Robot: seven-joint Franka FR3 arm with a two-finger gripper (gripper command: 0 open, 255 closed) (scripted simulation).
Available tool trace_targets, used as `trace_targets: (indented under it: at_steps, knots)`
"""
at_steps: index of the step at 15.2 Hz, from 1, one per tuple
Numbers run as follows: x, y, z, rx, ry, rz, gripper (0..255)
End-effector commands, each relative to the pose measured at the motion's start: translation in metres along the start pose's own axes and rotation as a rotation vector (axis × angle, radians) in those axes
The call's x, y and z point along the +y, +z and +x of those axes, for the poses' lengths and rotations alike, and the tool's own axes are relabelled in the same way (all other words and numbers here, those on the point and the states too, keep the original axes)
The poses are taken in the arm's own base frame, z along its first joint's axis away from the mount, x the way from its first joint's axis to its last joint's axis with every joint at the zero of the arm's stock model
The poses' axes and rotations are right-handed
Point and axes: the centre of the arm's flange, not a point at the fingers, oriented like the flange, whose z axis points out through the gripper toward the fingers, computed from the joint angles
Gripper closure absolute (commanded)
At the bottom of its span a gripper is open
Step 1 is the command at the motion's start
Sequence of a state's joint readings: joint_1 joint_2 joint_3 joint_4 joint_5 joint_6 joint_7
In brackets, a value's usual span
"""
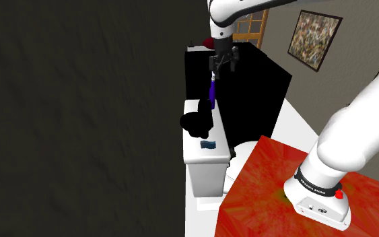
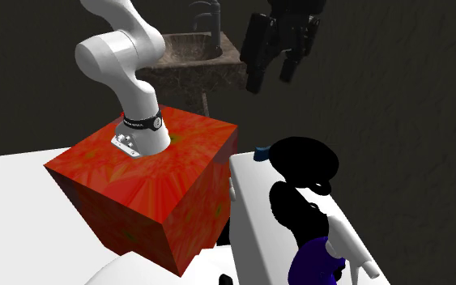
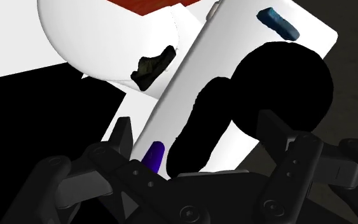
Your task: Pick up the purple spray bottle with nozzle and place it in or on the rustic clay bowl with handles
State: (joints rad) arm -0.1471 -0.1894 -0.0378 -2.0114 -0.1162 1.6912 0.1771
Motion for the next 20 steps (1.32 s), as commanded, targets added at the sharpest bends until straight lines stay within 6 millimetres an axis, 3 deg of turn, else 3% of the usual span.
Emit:
trace_targets:
  at_steps: [1, 14, 20]
  knots:
    - [0.008, 0.009, 0.026, -0.002, 0.044, 0.006, 0]
    - [0.083, 0.052, 0.178, -0.018, 0.318, 0.047, 0]
    - [0.085, 0.080, 0.184, -0.018, 0.330, 0.049, 0]
